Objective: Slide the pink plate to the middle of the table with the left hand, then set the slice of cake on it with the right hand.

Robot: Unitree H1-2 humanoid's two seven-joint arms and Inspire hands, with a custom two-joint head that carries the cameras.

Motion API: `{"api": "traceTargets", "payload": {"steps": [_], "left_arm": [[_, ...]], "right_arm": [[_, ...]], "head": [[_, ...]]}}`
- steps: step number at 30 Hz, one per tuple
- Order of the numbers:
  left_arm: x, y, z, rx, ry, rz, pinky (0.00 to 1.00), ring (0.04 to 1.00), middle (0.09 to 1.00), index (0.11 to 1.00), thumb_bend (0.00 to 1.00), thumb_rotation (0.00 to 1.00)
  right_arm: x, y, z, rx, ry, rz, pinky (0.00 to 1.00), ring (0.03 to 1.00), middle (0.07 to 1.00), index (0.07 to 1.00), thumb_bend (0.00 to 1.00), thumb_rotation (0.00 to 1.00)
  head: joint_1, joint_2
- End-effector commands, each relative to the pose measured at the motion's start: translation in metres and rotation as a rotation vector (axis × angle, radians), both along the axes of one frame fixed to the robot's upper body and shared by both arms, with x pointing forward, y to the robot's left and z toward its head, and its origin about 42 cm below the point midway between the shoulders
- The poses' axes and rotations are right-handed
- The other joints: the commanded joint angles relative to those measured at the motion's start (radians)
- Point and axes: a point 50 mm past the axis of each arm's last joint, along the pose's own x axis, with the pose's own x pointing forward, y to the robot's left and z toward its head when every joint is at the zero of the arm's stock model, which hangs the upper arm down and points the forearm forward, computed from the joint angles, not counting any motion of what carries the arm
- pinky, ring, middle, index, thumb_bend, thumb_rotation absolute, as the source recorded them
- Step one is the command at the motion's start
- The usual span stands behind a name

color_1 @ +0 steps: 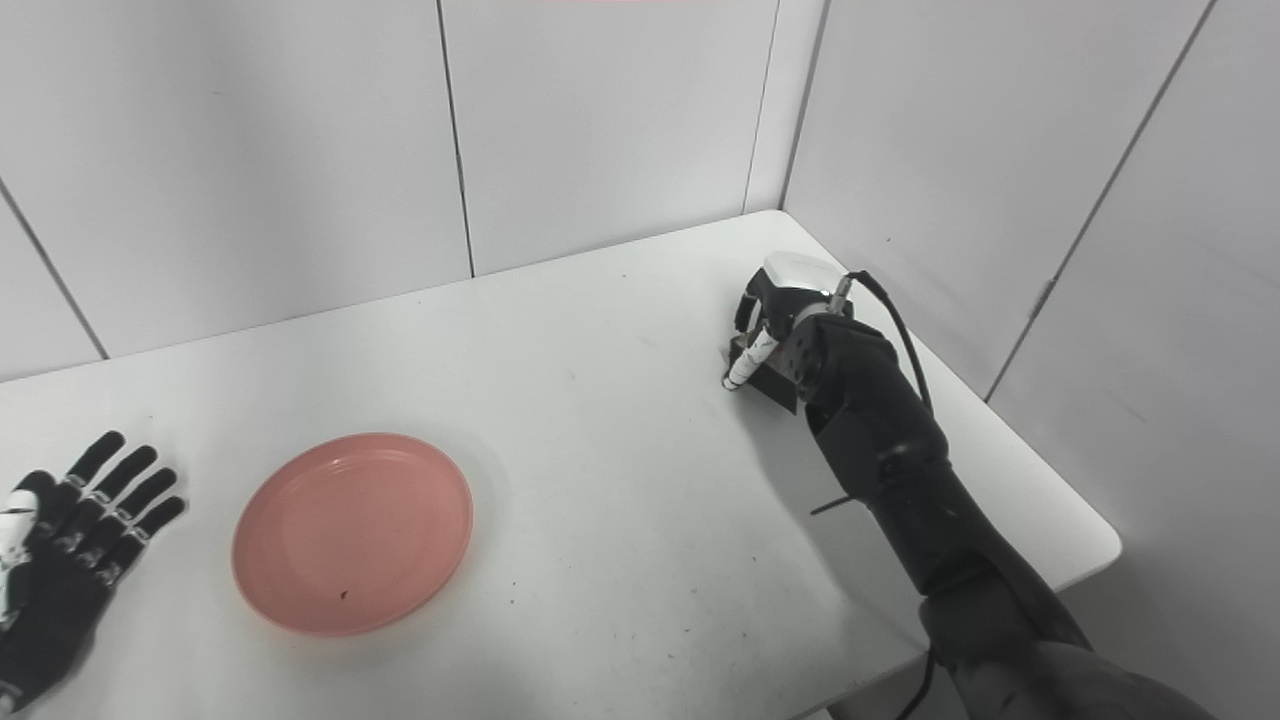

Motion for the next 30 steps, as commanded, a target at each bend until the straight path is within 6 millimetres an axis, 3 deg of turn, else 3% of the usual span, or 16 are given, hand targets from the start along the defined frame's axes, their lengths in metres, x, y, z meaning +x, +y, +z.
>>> {"api": "traceTargets", "payload": {"steps": [1, 7, 15, 18, 30], "left_arm": [[-0.01, 0.004, -0.023, 0.022, 0.133, 0.008, 0.88, 0.892, 0.908, 0.907, 0.45, 0.9], [-0.012, 0.003, -0.022, 0.034, 0.129, 0.008, 0.87, 0.886, 0.901, 0.901, 0.45, 0.88], [-0.012, -0.002, -0.025, 0.028, 0.133, 0.004, 0.85, 0.87, 0.887, 0.885, 0.45, 0.87], [-0.013, -0.007, -0.024, 0.032, 0.128, 0.004, 0.88, 0.894, 0.909, 0.91, 0.44, 0.9], [-0.016, -0.032, -0.024, 0.062, 0.113, -0.003, 0.92, 0.92, 0.934, 0.938, 0.44, 0.99]], "right_arm": [[0.003, -0.009, 0.031, -0.039, -0.071, -0.015, 0.36, 0.431, 0.455, 0.538, 0.52, 0.0], [0.0, -0.006, 0.043, -0.041, -0.107, 0.004, 0.36, 0.431, 0.455, 0.54, 0.52, 0.0], [-0.007, 0.017, 0.073, -0.031, -0.194, 0.076, 0.36, 0.433, 0.462, 0.531, 0.52, 0.0], [-0.009, 0.025, 0.084, -0.027, -0.218, 0.109, 0.37, 0.443, 0.473, 0.517, 0.52, 0.0], [-0.014, 0.087, 0.12, -0.048, -0.279, 0.298, 0.34, 0.408, 0.449, 0.546, 0.52, 0.0]], "head": [[0.0, -0.001], [0.008, -0.004], [0.032, -0.013], [0.048, -0.017], [0.157, -0.03]]}}
